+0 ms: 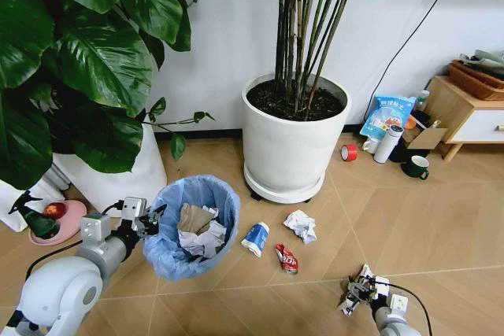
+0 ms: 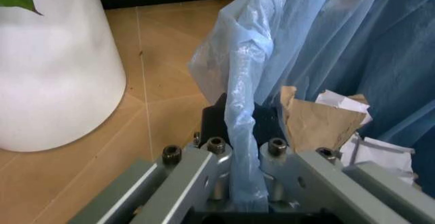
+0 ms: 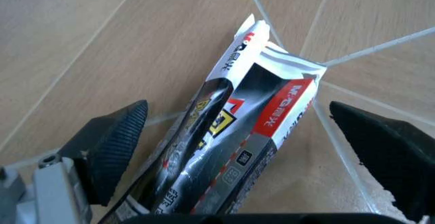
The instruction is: Pick up the trash bin and place the garbage on the floor into it.
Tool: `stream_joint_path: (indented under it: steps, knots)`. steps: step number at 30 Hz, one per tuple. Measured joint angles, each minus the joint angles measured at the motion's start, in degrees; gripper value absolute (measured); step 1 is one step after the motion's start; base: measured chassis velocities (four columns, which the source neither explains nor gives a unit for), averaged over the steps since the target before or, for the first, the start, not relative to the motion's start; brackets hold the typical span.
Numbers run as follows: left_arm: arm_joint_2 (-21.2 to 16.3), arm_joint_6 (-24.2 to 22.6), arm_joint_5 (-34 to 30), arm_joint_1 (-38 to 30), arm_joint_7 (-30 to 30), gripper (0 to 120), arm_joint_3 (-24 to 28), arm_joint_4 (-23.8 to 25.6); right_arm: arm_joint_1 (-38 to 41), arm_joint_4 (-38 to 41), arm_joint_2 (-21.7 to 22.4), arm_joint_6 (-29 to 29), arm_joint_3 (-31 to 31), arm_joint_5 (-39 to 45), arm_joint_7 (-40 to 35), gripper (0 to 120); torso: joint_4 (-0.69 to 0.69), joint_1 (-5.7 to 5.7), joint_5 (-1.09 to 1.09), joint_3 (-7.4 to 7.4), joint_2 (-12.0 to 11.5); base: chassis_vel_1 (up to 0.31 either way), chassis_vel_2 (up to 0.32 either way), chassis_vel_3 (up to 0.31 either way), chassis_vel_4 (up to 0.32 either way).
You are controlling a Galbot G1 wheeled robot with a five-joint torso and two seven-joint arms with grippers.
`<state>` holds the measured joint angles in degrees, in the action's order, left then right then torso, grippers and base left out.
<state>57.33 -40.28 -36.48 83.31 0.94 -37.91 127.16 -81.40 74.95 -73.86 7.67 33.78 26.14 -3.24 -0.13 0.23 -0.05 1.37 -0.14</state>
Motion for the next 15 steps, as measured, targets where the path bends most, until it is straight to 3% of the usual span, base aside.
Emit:
stream_joint_path:
  steps: [8, 9, 15]
  knots:
    - [0.05, -0.01, 0.0, -0.23, -0.24, 0, 0.18, -0.09, 0.97, -1.4, -0.27, -0.13, -0.1, -0.14, 0.31, 74, 0.0, 0.0, -0.02, 0.0, 0.0, 0.0, 0.0, 0.0, 0.0]
    - [0.05, -0.01, 0.0, -0.25, -0.27, 0, 0.19, -0.1, 1.14, -1.65, -0.28, -0.26, -0.13, -0.18, 0.38, 65, 0.0, 0.0, -0.04, 0.0, 0.0, 0.0, 0.0, 0.0, 0.0]
    - [-0.05, -0.01, -0.03, -0.16, -0.32, 0, -0.1, -0.1, 1.59, -2.55, -0.31, -0.71, -0.13, -0.28, 0.45, 44, -0.01, 0.0, -0.04, -0.01, 0.01, 0.0, 0.0, 0.0, 0.0]
